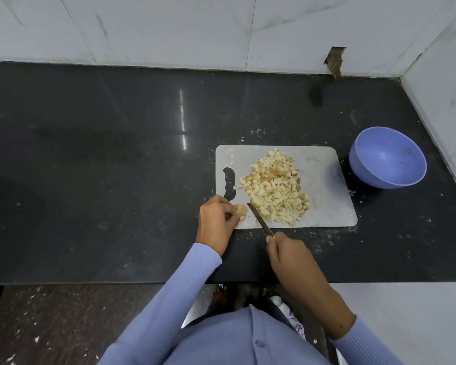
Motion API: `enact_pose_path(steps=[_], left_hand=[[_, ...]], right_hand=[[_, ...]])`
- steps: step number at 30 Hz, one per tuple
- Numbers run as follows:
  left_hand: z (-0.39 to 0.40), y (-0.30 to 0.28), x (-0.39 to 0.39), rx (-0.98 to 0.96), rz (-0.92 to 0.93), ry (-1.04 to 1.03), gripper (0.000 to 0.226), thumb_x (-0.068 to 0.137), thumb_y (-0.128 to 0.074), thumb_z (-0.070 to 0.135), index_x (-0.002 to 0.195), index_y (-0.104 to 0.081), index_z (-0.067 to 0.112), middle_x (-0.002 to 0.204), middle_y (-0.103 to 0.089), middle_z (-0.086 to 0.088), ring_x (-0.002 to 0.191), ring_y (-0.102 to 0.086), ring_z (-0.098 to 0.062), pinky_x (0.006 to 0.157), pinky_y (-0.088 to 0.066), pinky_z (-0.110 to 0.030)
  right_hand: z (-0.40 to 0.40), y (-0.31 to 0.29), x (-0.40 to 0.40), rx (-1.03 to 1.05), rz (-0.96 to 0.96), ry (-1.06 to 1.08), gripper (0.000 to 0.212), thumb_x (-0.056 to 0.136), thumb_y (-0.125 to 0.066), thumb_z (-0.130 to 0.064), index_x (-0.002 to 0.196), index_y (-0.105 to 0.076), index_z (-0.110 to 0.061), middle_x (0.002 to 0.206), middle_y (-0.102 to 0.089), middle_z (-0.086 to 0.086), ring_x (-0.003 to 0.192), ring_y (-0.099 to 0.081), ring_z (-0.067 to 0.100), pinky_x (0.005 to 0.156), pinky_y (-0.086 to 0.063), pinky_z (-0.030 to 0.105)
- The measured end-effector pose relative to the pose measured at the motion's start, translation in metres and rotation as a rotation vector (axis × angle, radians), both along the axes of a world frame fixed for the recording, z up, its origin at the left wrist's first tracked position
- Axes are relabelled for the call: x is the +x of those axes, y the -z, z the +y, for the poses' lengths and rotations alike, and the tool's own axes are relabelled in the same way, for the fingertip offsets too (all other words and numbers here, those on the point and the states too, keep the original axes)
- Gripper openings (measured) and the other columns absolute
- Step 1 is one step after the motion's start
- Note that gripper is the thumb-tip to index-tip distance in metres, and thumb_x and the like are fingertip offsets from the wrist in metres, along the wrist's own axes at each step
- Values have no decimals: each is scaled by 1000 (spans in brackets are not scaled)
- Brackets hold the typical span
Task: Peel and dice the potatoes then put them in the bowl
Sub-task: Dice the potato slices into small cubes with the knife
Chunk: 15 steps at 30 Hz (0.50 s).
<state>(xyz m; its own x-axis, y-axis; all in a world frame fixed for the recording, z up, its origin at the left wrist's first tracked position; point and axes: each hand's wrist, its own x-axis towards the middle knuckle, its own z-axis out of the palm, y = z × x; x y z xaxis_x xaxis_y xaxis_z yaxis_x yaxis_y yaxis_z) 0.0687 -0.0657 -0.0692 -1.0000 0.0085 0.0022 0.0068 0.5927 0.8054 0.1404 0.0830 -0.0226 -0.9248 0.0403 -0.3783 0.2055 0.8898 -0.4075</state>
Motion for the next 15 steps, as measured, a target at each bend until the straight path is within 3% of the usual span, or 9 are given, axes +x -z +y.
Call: enact_pose_path(steps=[6, 11, 15], left_hand=[[-2, 2, 2, 4, -4, -2, 12, 72, -81, 5, 79, -75, -2, 87, -63, -3, 71, -61, -11, 70, -51, -13], [1, -2, -5, -43, -32, -29, 11, 68, -82, 4, 66, -72, 1, 78, -62, -4, 65, -59, -13, 64, -49, -17], [3, -4, -7, -42, -47, -41, 12, 67, -83, 4, 65, -71, 1, 77, -62, -5, 66, -60, -15, 69, -53, -26]], right_hand=[[-19, 5, -24, 6, -15, -19, 29, 102, -26, -35, 89, -42, -15, 78, -51, 3, 80, -55, 27, 66, -38, 33], [-28, 8, -24, 77, -41, -23, 34, 104, -25, -32, 108, -48, -8, 99, -61, 12, 93, -58, 32, 67, -35, 33], [-22, 8, -11, 162, -88, -48, 32, 104, -23, -32, 107, -45, -9, 103, -61, 12, 95, -59, 31, 65, -32, 32]])
